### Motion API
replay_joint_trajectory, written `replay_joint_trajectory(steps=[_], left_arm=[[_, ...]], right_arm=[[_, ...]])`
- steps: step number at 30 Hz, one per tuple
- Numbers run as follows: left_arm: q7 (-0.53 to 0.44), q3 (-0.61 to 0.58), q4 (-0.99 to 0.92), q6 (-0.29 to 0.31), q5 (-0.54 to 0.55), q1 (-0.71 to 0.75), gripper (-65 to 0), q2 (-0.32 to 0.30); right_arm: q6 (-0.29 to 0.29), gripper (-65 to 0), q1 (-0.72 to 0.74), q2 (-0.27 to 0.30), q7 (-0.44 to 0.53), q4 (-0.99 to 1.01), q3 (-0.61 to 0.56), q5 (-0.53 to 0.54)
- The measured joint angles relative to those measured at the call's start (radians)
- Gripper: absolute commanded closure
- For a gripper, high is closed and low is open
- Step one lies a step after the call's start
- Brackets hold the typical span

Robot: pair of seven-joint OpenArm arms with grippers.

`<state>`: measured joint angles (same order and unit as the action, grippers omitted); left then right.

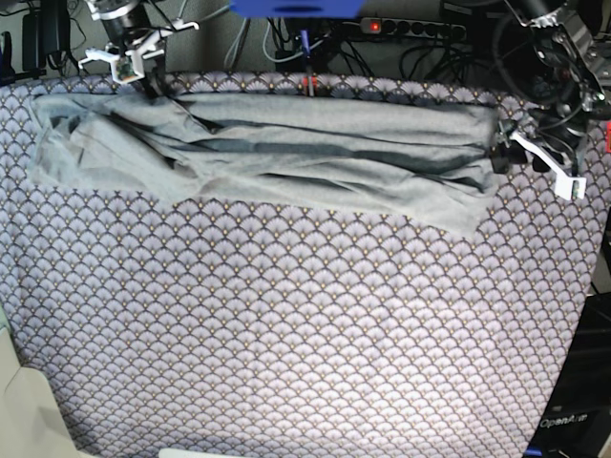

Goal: Fold the T-shirt properly
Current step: 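Drag the grasped shirt end with the right gripper to straighten the strip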

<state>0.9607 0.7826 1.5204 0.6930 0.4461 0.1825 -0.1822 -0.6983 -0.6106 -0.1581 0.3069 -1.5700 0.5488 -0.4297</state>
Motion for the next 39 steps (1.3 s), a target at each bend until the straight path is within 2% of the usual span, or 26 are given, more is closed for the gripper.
replay_joint_trajectory(steps=[5, 10, 12, 35, 39], left_arm=[[0.000, 0.000, 0.000, 0.000, 0.000, 0.000, -50.0, 0.000], [0.000, 0.000, 0.000, 0.000, 0.000, 0.000, -50.0, 0.000], [0.000, 0.000, 0.000, 0.000, 0.000, 0.000, -50.0, 0.000], [0.000, 0.000, 0.000, 0.000, 0.000, 0.000, -50.0, 0.002], [0.000, 0.000, 0.000, 0.000, 0.000, 0.000, -50.0, 0.002]], right_arm=[[0.000, -15.2, -0.005, 0.000, 0.005, -0.001, 0.001, 0.002], [0.000, -30.3, -0.006, -0.001, 0.005, -0.007, 0.037, -0.001], [0.000, -33.6, -0.006, 0.000, -0.006, -0.018, 0.045, -0.002], [0.007, -33.2, 0.000, 0.005, 0.055, 0.064, 0.024, 0.045], [0.018, -32.3, 0.004, 0.008, 0.096, 0.101, 0.007, 0.055]])
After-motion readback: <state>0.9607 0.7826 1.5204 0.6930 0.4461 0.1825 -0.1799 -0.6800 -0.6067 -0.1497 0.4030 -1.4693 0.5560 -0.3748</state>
